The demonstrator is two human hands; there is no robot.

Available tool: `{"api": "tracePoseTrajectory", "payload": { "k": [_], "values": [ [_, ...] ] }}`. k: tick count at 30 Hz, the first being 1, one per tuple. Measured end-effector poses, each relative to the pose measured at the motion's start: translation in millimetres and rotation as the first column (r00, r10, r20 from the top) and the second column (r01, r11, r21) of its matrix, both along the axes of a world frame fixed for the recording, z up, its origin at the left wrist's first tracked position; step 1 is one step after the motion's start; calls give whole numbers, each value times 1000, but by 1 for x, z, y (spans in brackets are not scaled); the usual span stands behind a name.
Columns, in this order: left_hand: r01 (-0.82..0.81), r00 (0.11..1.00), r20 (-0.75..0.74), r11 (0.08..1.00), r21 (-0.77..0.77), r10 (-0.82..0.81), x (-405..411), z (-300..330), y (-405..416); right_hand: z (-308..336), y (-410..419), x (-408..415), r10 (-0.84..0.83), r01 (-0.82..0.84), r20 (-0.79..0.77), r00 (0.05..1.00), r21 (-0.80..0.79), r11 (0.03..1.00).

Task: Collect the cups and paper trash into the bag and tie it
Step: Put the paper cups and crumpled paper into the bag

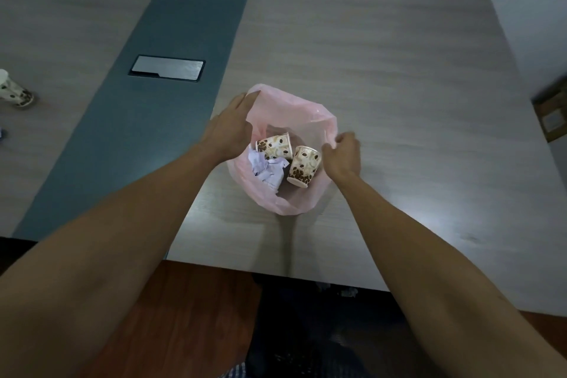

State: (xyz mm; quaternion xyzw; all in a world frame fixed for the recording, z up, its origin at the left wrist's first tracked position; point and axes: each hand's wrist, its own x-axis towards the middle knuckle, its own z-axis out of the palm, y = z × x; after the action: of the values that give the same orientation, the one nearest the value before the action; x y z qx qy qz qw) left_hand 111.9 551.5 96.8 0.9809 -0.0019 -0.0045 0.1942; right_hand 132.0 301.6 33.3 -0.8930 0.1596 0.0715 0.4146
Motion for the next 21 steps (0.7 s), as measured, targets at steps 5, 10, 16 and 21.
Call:
{"api": "tracePoseTrajectory", "payload": {
  "k": [5, 10, 16, 21],
  "values": [
    [-39, 999, 23, 999, 3, 39, -8, -4, 8, -28, -12, 7, -88, 196, -338, 937, 298, 934],
    [-107, 994, 8, 994, -14, 107, -12, -7, 12, -27, -15, 6, -167, 247, -220, 961, 414, 876],
    [-185, 979, 47, 966, -178, 196, -11, -1, -12, 26, -59, 21, -194, 179, -2, 981, 397, 900],
    [-149, 979, 107, 966, -209, 174, -12, 18, -87, 68, -135, 21, -255, 207, 78, 964, 387, 899]
  ]
}}
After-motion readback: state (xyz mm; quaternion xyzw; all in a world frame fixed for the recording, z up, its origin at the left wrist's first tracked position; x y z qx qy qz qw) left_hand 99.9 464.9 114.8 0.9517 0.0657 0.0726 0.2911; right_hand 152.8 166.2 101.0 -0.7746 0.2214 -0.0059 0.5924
